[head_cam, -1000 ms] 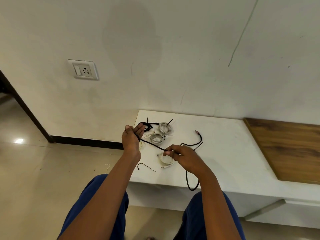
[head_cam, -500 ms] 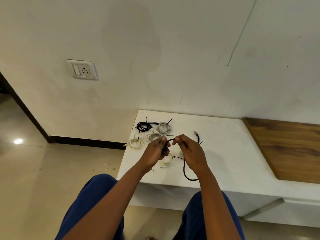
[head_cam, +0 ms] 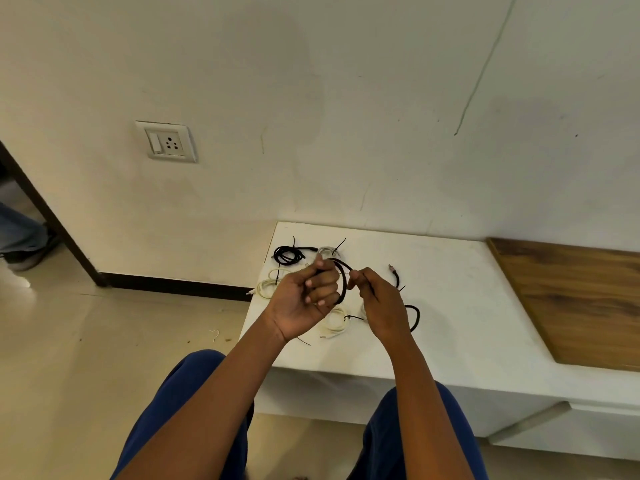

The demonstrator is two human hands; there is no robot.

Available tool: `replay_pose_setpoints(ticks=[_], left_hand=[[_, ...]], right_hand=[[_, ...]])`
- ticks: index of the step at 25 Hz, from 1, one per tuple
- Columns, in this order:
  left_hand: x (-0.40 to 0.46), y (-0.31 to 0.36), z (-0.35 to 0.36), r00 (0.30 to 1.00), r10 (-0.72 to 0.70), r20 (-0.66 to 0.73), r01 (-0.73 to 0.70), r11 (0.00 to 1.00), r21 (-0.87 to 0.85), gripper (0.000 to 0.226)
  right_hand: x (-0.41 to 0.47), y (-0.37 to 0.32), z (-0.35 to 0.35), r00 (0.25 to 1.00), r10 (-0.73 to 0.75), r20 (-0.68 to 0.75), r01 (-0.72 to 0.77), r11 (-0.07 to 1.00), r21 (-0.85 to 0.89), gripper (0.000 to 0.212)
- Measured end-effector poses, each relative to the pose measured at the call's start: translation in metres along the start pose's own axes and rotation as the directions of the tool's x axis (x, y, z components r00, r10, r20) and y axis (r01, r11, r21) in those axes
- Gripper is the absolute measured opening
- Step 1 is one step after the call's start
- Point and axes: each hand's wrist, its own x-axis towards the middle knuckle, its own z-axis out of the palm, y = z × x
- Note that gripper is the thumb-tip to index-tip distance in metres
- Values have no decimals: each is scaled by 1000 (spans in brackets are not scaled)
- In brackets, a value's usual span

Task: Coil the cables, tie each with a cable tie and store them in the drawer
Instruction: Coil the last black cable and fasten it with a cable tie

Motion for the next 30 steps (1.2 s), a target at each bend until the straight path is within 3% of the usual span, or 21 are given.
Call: replay_pose_setpoints(ticks=[4, 8, 11, 13, 16, 19, 20, 22, 24, 25, 27, 29, 30], left_hand=[[-2, 8, 2, 994, 92, 51, -86, 990, -110, 11], [-1, 17, 1, 981, 193, 4, -191, 974, -122, 31], [-1, 22, 0, 943, 323, -84, -331, 937, -111, 20], [-1, 26, -3, 889, 415, -195, -439, 893, -102, 21], [0, 31, -7, 813, 484, -324, -546, 827, -134, 29], [-3, 40, -10, 770, 482, -418, -607, 756, -244, 36], [-5, 43, -10, 755, 485, -441, -627, 732, -267, 37], [-7, 46, -10, 735, 489, -471, -656, 689, -308, 37], [-7, 46, -10, 734, 472, -488, -655, 683, -323, 38], [-7, 45, -10, 737, 462, -494, -649, 689, -323, 38], [-8, 46, -10, 740, 454, -496, -643, 695, -321, 38], [-10, 50, -9, 749, 466, -471, -640, 691, -335, 37], [-12, 53, -7, 752, 477, -455, -642, 686, -343, 36]], right_hand=[[0, 2, 1, 1000, -21, 17, 23, 994, -105, 32], [-1, 3, 2, 1000, -21, 24, 26, 968, -249, 29], [-3, 4, 0, 998, -57, -13, 42, 857, -513, 36], [-3, 7, -4, 996, -76, -50, 38, 847, -530, 33], [-5, 4, -3, 1000, -26, 13, 28, 958, -286, 22], [-2, 1, -2, 996, 84, -13, -80, 981, 174, 14], [-1, 0, -2, 988, 152, -14, -138, 927, 349, 13], [-2, -3, -4, 964, 261, 49, -228, 720, 655, 15], [-3, -7, -4, 947, 304, 101, -262, 554, 790, 21], [-2, -8, -3, 941, 325, 97, -270, 543, 796, 25], [-1, -9, -2, 944, 331, 10, -249, 690, 680, 29], [-2, -6, -2, 965, 249, -85, -201, 906, 372, 27], [-2, -3, -3, 974, 210, -81, -188, 957, 219, 27]])
